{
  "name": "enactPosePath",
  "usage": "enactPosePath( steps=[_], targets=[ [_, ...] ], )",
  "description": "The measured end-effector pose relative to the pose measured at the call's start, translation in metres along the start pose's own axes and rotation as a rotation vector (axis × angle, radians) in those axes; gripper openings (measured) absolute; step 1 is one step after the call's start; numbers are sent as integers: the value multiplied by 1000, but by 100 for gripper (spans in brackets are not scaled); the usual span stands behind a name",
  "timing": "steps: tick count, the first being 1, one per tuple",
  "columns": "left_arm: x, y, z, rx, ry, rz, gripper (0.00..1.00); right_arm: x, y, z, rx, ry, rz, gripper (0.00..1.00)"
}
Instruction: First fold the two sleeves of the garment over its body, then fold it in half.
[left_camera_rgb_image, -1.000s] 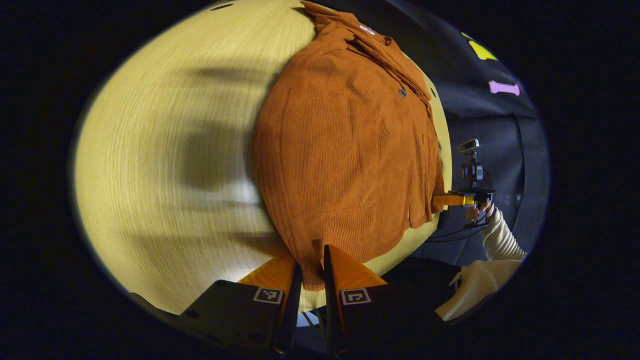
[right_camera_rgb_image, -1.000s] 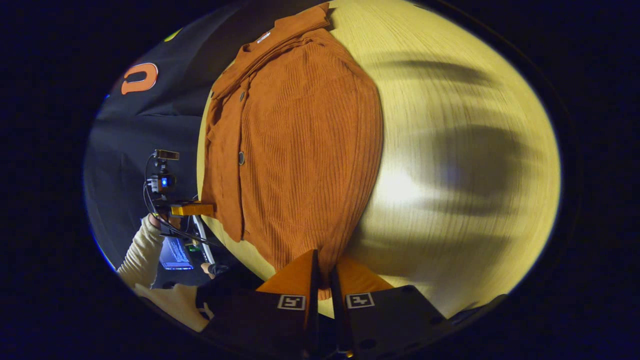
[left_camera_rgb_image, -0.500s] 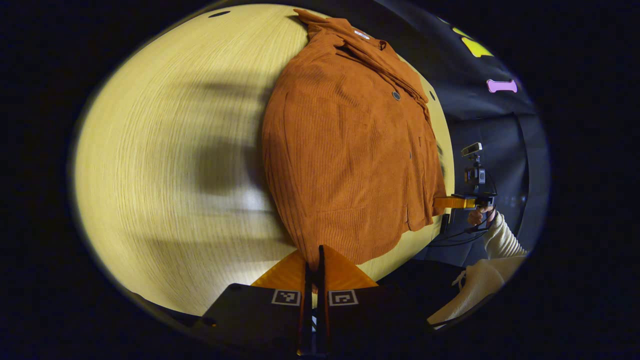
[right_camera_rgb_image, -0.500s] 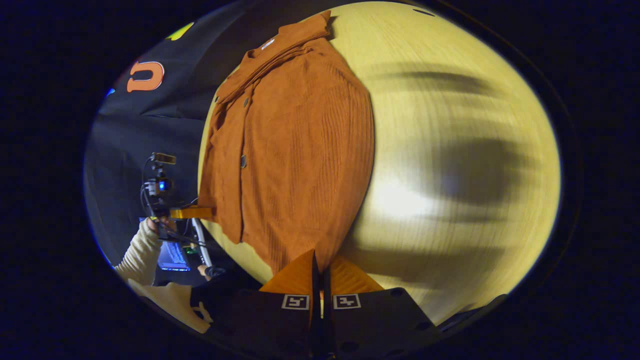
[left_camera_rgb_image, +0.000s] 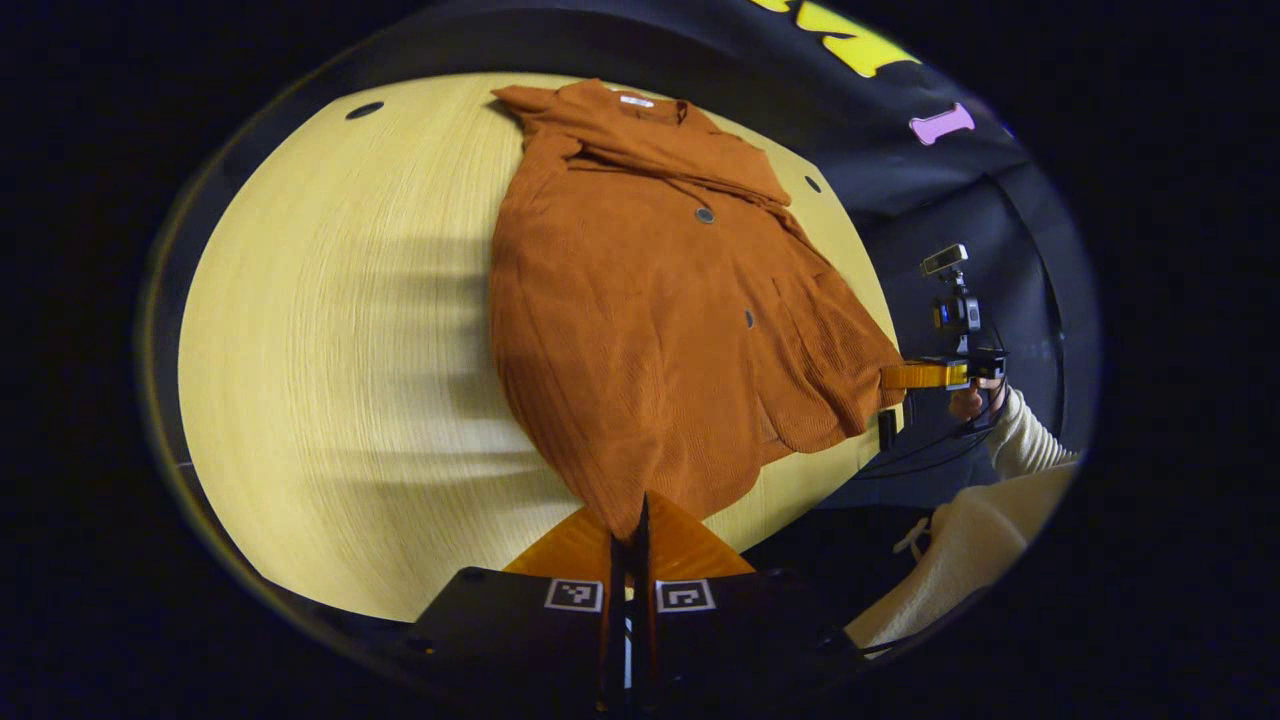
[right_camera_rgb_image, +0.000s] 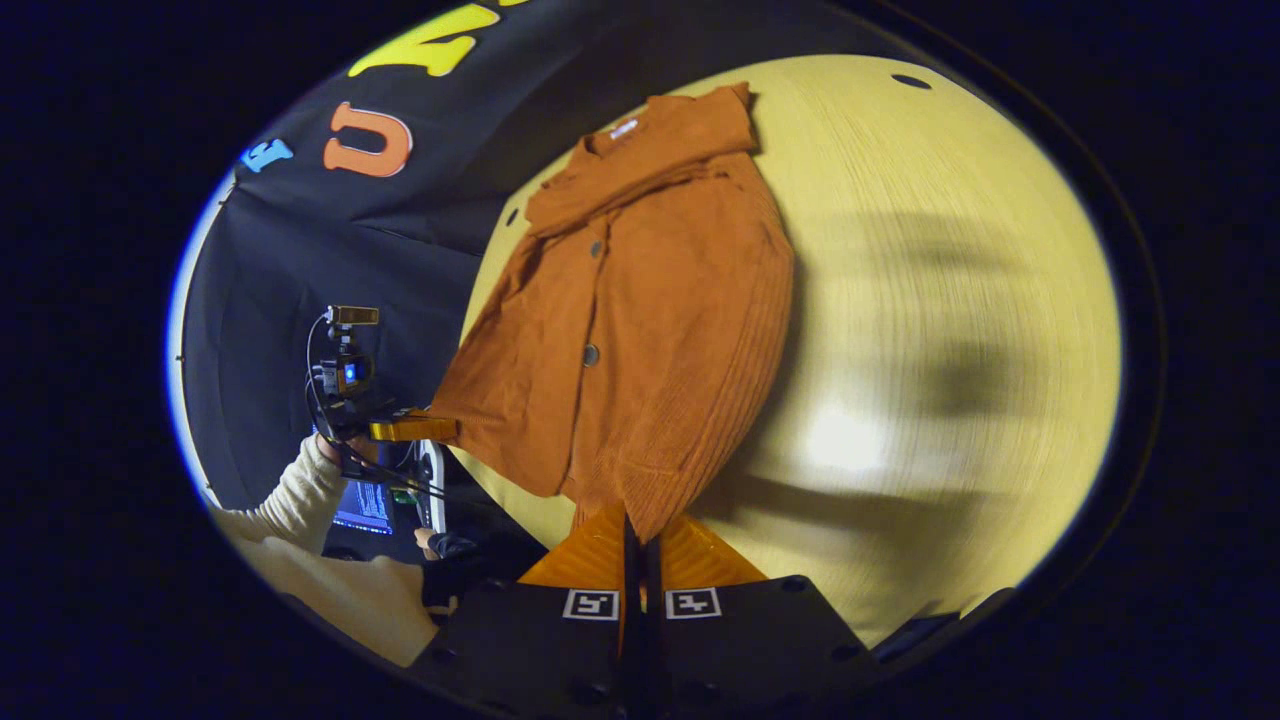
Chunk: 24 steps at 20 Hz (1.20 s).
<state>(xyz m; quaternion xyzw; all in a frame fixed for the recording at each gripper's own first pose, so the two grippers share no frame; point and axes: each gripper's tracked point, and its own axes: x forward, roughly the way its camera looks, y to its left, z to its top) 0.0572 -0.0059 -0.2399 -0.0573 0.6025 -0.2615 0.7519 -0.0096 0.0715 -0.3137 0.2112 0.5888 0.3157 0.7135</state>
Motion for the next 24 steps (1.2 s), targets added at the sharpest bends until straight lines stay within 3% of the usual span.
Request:
enactPosePath(
  steps=[6,12,17,24],
  targets=[
    [-37,-15,64,225,-121,77,5,-26,41,64,-142,-115,2,2],
    [-65,-12,163,318,-301,97,5,-53,73,150,-246,-235,-39,3],
    [-76,-9,244,318,-426,68,5,-63,84,226,-292,-335,-64,2],
    [-49,23,351,289,-572,171,5,-35,63,323,-229,-469,-146,2]
  ],
)
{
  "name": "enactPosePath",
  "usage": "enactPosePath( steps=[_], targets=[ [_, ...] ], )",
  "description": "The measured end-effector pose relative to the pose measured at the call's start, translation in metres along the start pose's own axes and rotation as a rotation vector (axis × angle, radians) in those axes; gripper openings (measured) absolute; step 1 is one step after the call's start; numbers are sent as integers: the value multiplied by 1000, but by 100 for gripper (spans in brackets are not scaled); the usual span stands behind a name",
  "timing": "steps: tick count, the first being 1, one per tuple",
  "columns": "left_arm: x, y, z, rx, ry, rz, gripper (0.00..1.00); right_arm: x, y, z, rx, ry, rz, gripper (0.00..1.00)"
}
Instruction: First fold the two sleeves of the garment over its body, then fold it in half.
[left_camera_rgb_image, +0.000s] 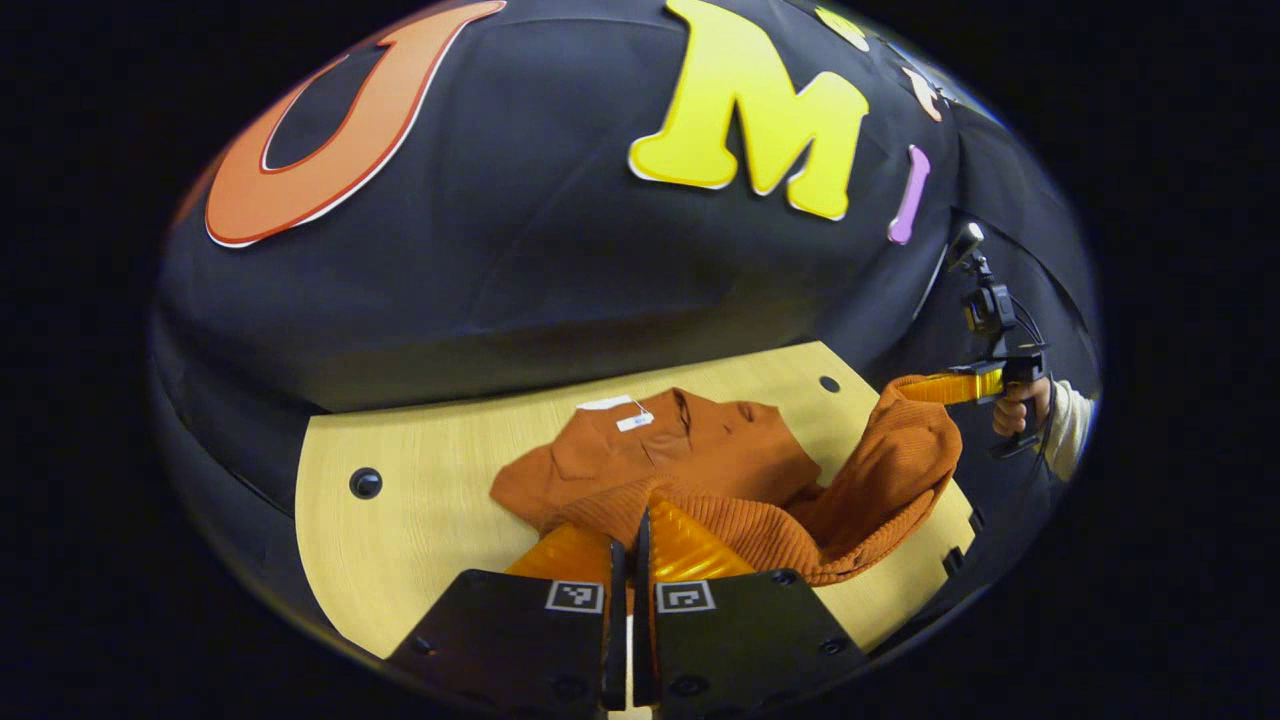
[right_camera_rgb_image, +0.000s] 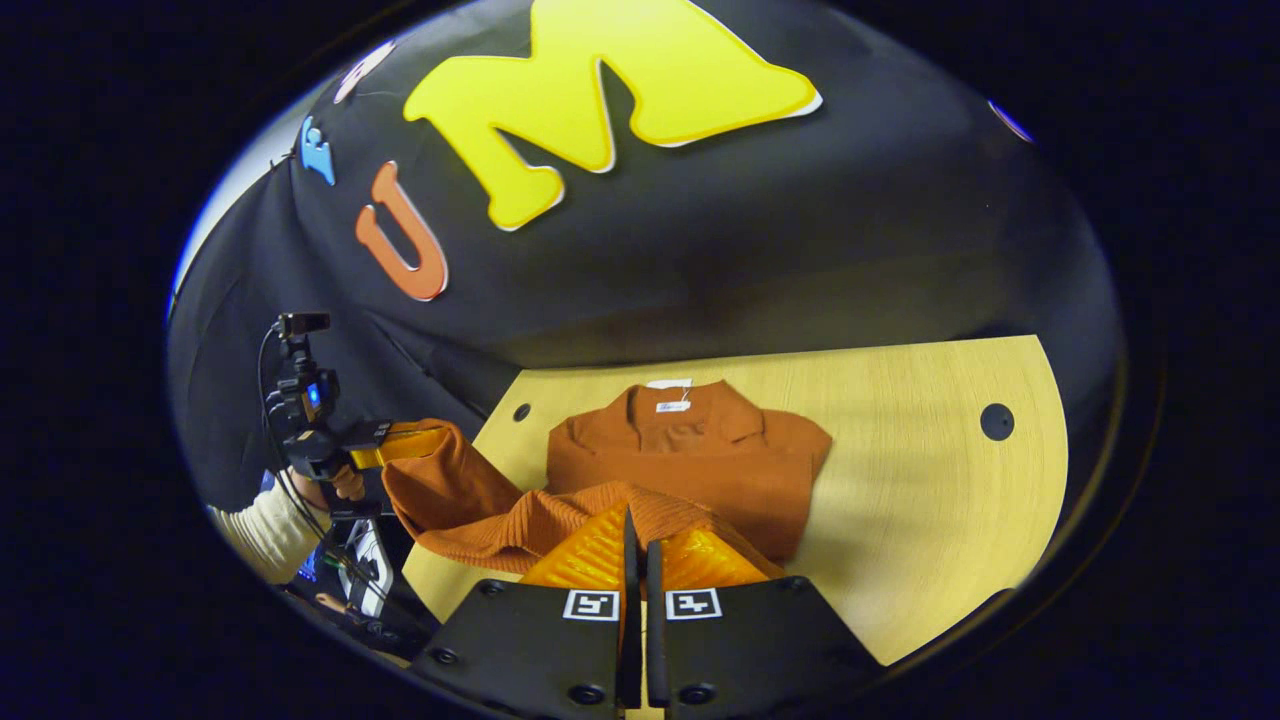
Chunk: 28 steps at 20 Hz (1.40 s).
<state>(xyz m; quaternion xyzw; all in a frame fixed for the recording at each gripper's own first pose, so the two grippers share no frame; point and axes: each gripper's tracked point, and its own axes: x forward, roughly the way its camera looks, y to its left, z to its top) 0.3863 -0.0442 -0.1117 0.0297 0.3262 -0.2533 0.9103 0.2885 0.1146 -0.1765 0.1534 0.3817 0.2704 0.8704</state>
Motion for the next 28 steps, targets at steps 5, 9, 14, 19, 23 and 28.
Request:
enactPosePath(
  steps=[5,9,14,19,23,28],
  targets=[
    [72,39,3,-63,0,60,5,53,-35,19,43,-19,-65,2],
    [128,67,-4,-115,-11,79,5,101,-77,35,107,-58,-124,2],
    [194,94,-39,-212,34,117,6,159,-127,23,222,-48,-199,2],
    [191,100,-43,-424,-27,87,7,166,-133,18,501,-116,-190,2],
    [193,98,-38,-583,-90,67,10,171,-129,16,644,-159,-191,2],
    [197,101,-31,-940,-221,59,12,169,-131,20,812,-288,-173,2]
  ],
)
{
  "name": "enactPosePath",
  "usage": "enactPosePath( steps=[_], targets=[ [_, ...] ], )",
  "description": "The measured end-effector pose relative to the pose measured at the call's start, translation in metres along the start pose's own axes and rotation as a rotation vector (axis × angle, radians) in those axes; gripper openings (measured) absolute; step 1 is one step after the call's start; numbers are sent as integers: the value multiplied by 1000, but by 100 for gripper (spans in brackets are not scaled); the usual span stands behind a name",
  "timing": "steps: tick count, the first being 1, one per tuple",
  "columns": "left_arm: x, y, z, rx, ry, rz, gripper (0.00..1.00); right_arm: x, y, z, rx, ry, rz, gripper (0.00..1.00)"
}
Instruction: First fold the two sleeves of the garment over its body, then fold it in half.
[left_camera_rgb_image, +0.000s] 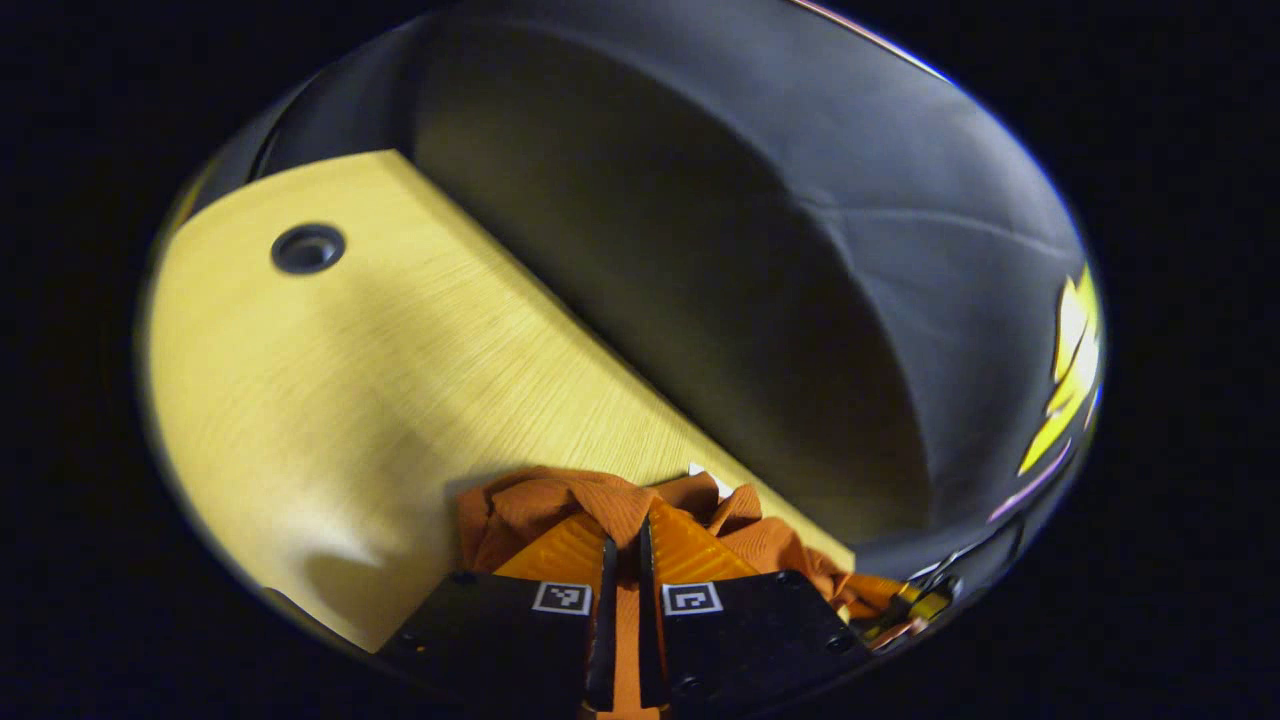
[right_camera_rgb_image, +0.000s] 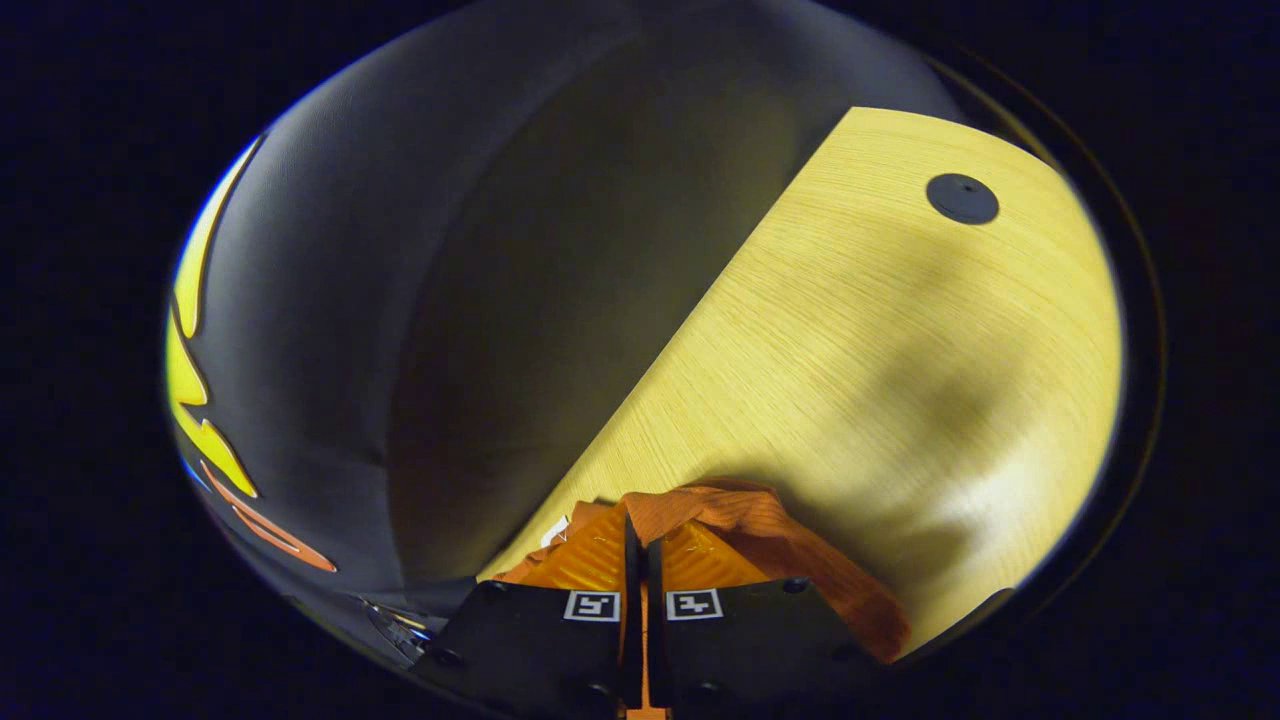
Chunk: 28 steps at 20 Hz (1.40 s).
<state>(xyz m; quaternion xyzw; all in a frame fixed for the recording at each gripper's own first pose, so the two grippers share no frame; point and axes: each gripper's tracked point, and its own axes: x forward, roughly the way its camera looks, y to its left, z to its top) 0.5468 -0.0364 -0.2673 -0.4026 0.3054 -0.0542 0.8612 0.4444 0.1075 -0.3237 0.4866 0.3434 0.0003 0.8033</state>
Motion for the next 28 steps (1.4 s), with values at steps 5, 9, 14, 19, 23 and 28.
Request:
enactPosePath(
  steps=[5,9,14,19,23,28],
  targets=[
    [-1,-12,11,-311,-150,-48,13,2,7,1,257,-97,56,5],
    [-10,-18,17,-418,-210,-64,13,3,9,0,370,-130,69,5],
    [-15,-16,35,-518,-281,-87,18,1,13,-1,385,-124,79,8],
    [-4,-23,32,-485,-238,-76,36,-2,23,13,398,-123,119,24],
    [-2,-31,30,-436,-211,-65,97,-13,44,24,345,-122,155,79],
    [-13,-43,30,-395,-196,-65,96,-22,56,29,309,-132,204,95]
  ],
)
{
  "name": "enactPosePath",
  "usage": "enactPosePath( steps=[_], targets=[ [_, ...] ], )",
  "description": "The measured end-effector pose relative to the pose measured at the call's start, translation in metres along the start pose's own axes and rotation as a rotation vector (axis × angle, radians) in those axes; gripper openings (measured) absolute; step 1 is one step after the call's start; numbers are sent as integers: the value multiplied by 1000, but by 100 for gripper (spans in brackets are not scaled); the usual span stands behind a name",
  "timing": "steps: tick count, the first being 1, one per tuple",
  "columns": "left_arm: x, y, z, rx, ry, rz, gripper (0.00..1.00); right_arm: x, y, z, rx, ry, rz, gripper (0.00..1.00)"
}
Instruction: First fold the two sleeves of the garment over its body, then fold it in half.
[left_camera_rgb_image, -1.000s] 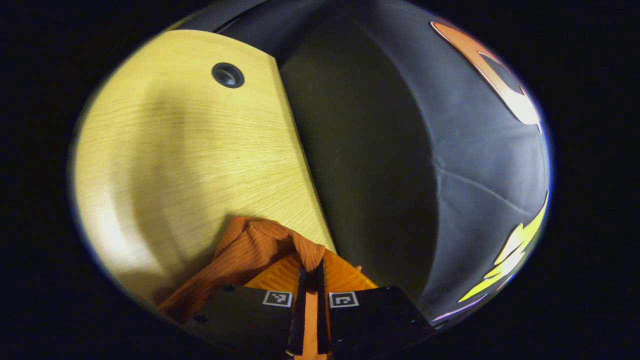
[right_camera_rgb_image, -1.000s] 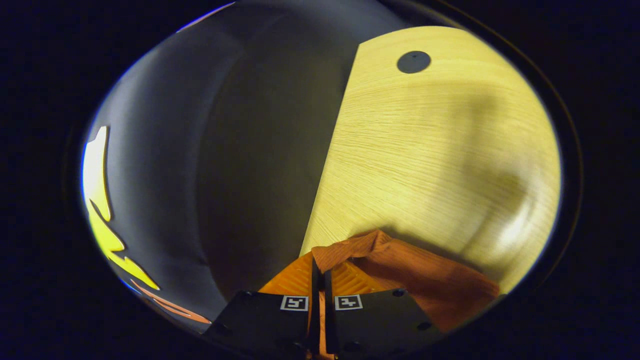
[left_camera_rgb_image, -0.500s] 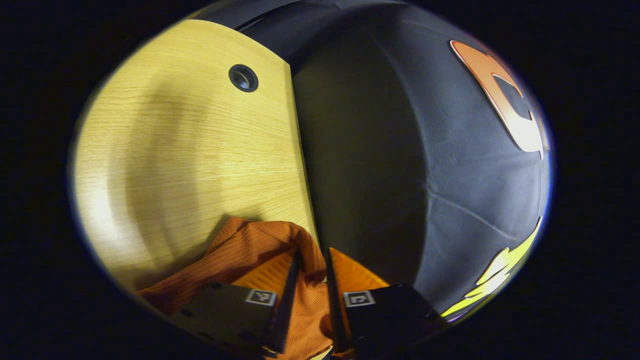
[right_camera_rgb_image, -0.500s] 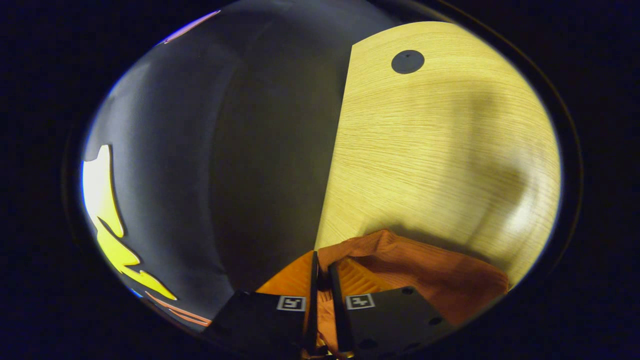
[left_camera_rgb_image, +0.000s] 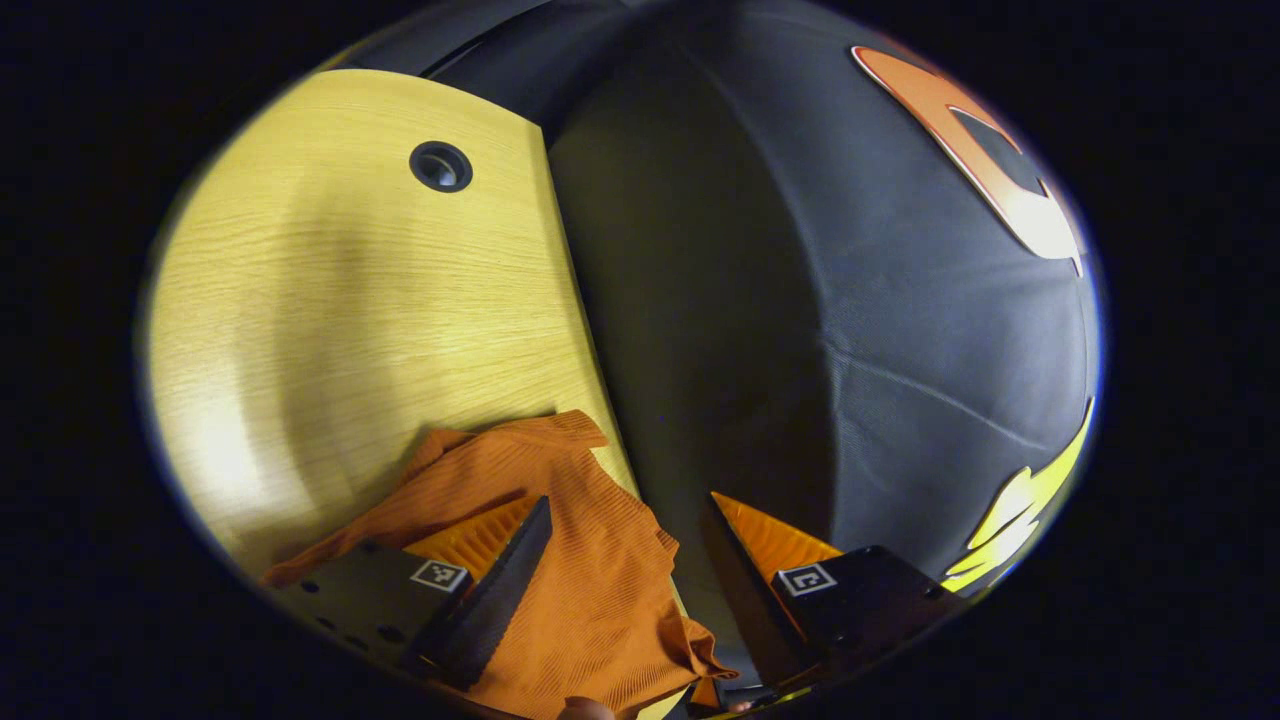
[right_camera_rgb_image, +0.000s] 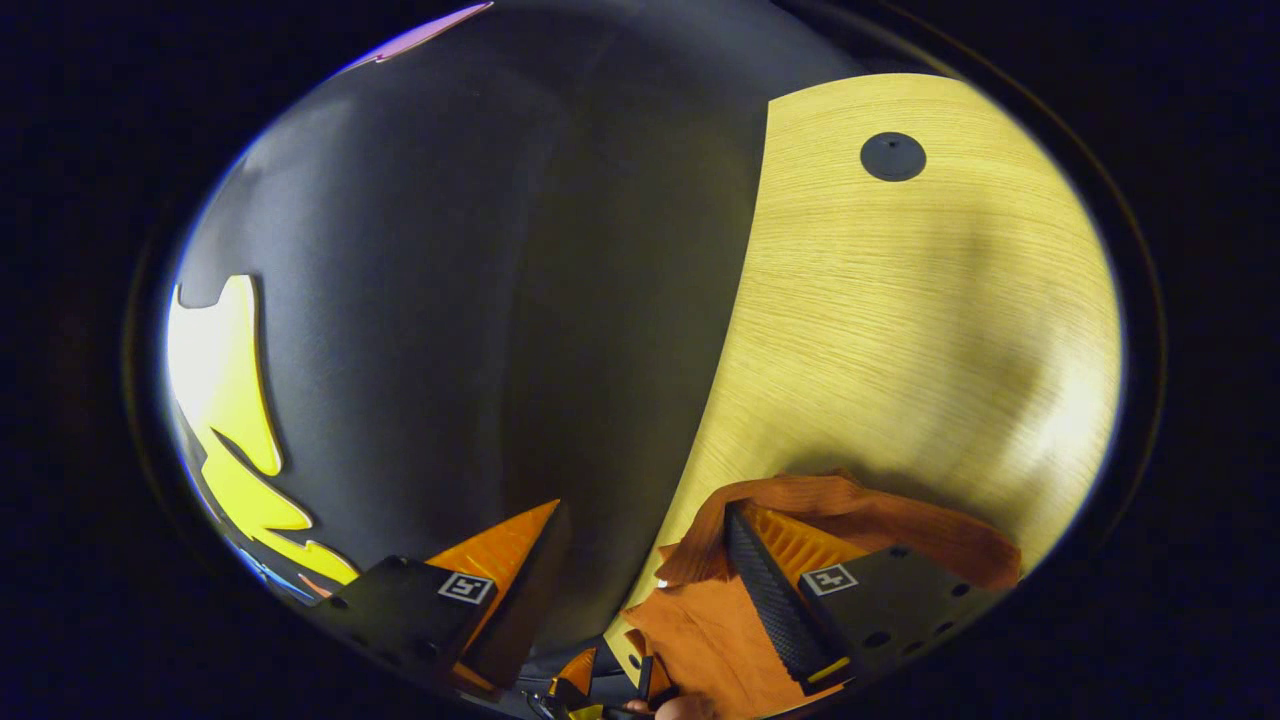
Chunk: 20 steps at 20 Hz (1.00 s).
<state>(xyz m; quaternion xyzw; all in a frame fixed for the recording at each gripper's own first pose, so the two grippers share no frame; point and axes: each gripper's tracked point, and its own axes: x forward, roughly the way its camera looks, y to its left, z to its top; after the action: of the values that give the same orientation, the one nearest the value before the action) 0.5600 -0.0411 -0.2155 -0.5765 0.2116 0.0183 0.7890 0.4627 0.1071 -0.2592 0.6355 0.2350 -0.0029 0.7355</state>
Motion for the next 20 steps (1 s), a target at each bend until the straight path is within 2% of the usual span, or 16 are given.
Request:
enactPosePath(
  steps=[2,5,8,13,17,20],
  targets=[
    [-12,-10,0,-2,14,-10,97,-8,26,4,1,-1,75,96],
    [-35,-38,5,26,17,-49,100,-27,45,11,-92,-20,99,96],
    [-69,-69,16,133,6,-76,98,-46,58,16,-205,-31,115,96],
    [-144,-121,30,475,-67,-76,97,-86,91,4,-580,-103,96,96],
    [-213,-150,39,797,-180,-54,98,-120,106,-7,-933,-220,72,97],
    [-271,-165,42,999,-247,-60,98,-129,116,-26,-1121,-300,83,97]
  ],
)
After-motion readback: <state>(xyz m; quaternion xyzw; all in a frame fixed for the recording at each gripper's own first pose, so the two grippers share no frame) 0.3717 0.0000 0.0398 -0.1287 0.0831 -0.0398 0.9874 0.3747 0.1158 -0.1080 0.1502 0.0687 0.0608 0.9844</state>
